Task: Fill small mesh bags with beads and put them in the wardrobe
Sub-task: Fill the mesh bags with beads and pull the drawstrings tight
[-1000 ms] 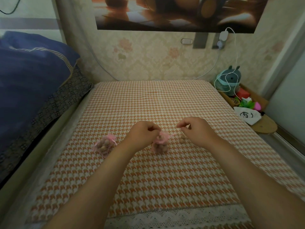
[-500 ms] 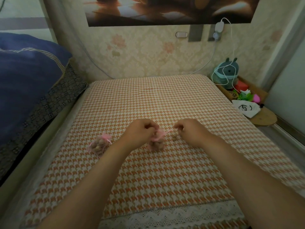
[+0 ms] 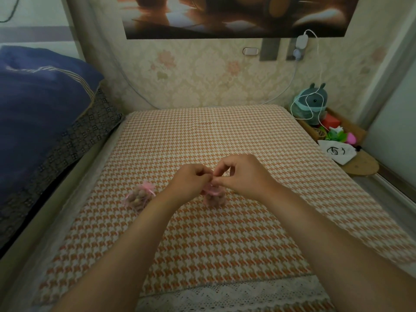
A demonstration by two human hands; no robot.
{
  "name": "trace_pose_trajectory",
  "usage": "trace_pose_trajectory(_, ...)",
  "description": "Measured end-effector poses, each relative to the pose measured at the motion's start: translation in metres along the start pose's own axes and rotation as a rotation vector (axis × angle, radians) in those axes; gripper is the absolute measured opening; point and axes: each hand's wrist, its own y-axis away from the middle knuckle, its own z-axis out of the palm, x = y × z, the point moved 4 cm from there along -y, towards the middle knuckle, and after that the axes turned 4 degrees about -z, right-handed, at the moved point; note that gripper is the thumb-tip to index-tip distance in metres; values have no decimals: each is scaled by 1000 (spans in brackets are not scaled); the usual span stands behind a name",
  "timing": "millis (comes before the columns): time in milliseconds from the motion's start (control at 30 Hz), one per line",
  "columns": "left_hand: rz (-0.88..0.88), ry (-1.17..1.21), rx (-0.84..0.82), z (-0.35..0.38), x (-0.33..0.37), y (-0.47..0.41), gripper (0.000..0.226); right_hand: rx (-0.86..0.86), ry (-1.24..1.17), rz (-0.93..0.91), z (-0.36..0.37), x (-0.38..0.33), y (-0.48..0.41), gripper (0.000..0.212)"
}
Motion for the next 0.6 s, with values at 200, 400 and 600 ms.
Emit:
trace_pose_trajectory(200,10,2,-4,-2,-3,1,20,-46,94,-14,4,-7,-2,9)
trace_pose_trajectory(400,37,-29,35,-3,1,0,12,-120,180,17,5,-6,0,15)
trace_pose_trajectory(600,207,-171,17,-10,9,9,18,-195,300,72,-1,-9,2,35)
